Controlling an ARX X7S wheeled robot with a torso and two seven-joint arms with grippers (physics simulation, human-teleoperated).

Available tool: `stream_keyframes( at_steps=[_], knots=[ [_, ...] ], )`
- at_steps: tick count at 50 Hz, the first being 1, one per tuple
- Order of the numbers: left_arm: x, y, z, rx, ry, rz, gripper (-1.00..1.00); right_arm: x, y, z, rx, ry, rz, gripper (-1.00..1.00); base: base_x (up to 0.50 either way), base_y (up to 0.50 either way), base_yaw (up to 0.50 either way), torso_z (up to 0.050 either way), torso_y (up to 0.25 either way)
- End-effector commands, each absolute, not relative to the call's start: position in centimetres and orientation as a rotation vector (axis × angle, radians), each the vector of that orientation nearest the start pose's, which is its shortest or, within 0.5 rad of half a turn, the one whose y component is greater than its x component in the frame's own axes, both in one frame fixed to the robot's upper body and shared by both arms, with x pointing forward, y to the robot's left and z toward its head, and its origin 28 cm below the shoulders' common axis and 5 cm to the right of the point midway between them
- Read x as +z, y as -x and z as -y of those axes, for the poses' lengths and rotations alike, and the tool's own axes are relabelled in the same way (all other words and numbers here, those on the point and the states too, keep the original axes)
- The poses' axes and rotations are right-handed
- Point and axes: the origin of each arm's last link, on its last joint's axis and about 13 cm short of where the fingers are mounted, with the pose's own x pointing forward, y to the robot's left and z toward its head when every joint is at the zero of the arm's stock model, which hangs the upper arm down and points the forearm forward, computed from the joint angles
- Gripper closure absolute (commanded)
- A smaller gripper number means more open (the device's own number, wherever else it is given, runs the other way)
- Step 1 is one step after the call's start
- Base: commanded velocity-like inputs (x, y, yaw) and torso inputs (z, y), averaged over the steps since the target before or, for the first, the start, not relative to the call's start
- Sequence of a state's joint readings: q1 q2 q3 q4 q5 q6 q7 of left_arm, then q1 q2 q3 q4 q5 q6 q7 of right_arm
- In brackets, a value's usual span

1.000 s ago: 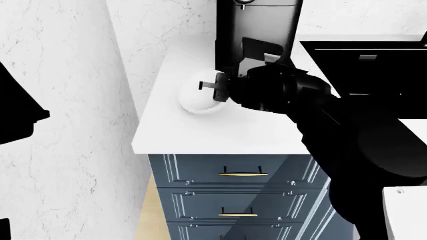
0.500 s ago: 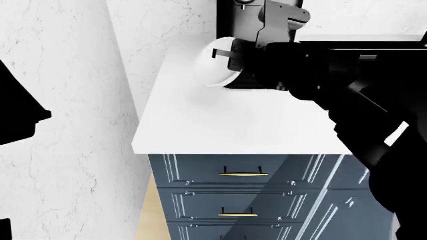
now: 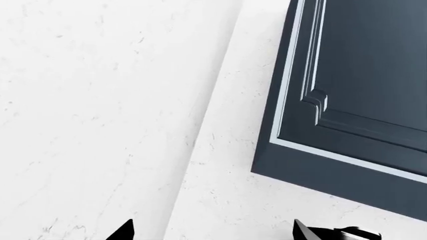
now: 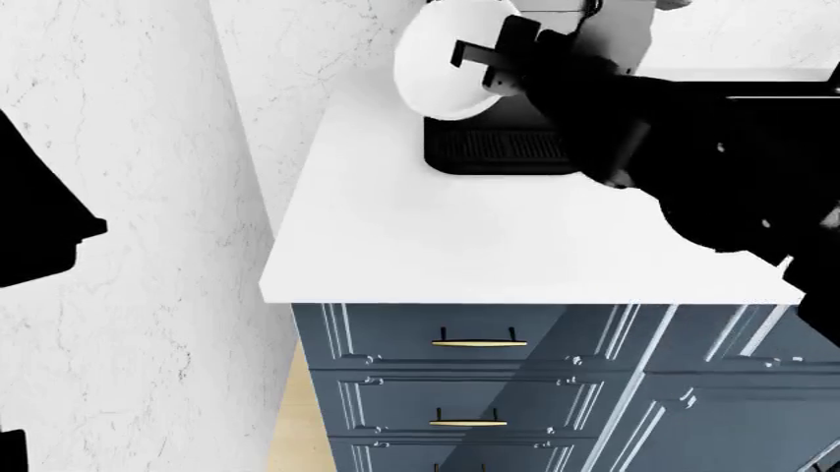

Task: Place the two vegetables and bowl onto the tray for setting up a vegetable dip station.

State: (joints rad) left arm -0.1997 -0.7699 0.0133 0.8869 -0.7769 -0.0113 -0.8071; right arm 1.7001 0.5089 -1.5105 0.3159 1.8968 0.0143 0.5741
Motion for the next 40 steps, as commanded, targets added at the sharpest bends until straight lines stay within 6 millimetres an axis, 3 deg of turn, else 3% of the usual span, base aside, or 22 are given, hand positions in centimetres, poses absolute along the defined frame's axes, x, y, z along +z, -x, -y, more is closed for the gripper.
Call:
stream_keyframes(
  at_steps=[1, 7, 16, 19, 24, 40],
  knots=[
    [23.7, -16.9, -25.2, 0.127, 0.26, 0.751, -1.0, 32.4, -33.1, 8.4, 0.153, -0.277, 0.106, 1.0, 0.0, 0.0, 0.0, 0.0, 0.0],
    [23.8, -16.7, -25.3, 0.129, 0.261, 0.756, -1.0, 32.0, -31.7, 8.6, 0.169, -0.268, 0.125, 1.0, 0.0, 0.0, 0.0, 0.0, 0.002],
    [23.9, -16.6, -25.1, 0.125, 0.259, 0.757, -1.0, 31.7, -27.0, 9.3, 0.162, -0.251, 0.253, 1.0, 0.0, 0.0, 0.0, 0.0, 0.0],
    [23.9, -16.6, -25.2, 0.125, 0.261, 0.757, -1.0, 31.0, -26.0, 9.5, 0.157, -0.255, 0.281, 1.0, 0.0, 0.0, 0.0, 0.0, 0.0],
    [23.9, -16.6, -25.1, 0.127, 0.26, 0.756, -1.0, 28.0, -24.0, 10.1, 0.152, -0.321, 0.302, 1.0, 0.0, 0.0, 0.0, 0.0, 0.0],
    [23.9, -16.6, -25.1, 0.126, 0.258, 0.755, -1.0, 24.4, -21.8, 10.4, 0.119, -0.394, 0.356, 1.0, 0.0, 0.0, 0.0, 0.0, 0.001]
  ],
)
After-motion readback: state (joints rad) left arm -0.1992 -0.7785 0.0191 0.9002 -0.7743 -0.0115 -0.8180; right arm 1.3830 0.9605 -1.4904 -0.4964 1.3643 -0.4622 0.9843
